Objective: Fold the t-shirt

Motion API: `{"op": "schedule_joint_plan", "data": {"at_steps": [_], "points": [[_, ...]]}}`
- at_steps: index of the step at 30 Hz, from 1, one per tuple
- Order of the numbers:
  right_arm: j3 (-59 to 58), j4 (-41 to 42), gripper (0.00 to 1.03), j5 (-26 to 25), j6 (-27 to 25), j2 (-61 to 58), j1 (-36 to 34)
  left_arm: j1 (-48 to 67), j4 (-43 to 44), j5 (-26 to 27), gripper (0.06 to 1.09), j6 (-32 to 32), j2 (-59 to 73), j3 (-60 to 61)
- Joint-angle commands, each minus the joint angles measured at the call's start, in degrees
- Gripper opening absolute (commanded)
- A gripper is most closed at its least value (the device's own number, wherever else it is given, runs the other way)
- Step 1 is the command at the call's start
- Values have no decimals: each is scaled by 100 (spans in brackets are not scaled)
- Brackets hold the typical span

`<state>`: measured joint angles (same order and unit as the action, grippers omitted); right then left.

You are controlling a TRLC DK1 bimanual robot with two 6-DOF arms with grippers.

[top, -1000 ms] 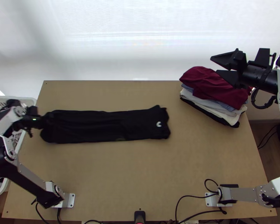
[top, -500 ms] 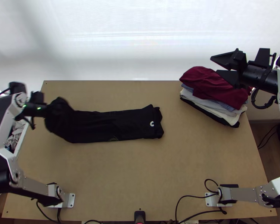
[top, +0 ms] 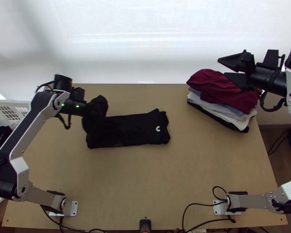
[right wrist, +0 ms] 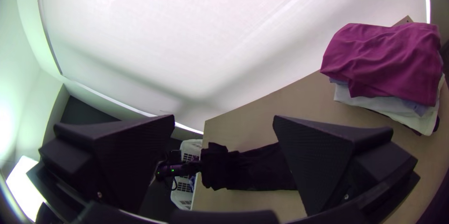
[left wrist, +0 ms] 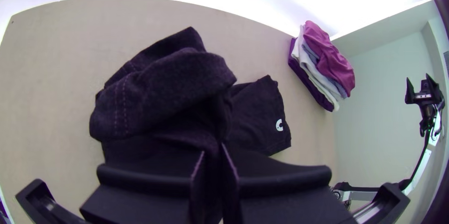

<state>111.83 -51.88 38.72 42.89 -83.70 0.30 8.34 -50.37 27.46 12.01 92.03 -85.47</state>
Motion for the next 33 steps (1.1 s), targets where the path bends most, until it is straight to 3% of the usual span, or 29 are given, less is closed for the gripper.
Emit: {"op": "schedule_joint_plan", "data": {"at_steps": [1,13,31,32,33], "points": [[128,37,99,74,61,-50,-38,405,185,-83,10,522,307,-216],[111,64,99,66,61,-129,32,1583,414,-400,10,1102,1247,-1244],[-39,64,99,30,35,-120,146,2392,308,-813,10,1225,2750,-2773],[-56,64,99,30,35,-120,164,2436,221,-822,16,1234,2865,-2931],[-83,64,99,22,35,-120,190,2515,106,-813,40,1216,2952,-3107]]}}
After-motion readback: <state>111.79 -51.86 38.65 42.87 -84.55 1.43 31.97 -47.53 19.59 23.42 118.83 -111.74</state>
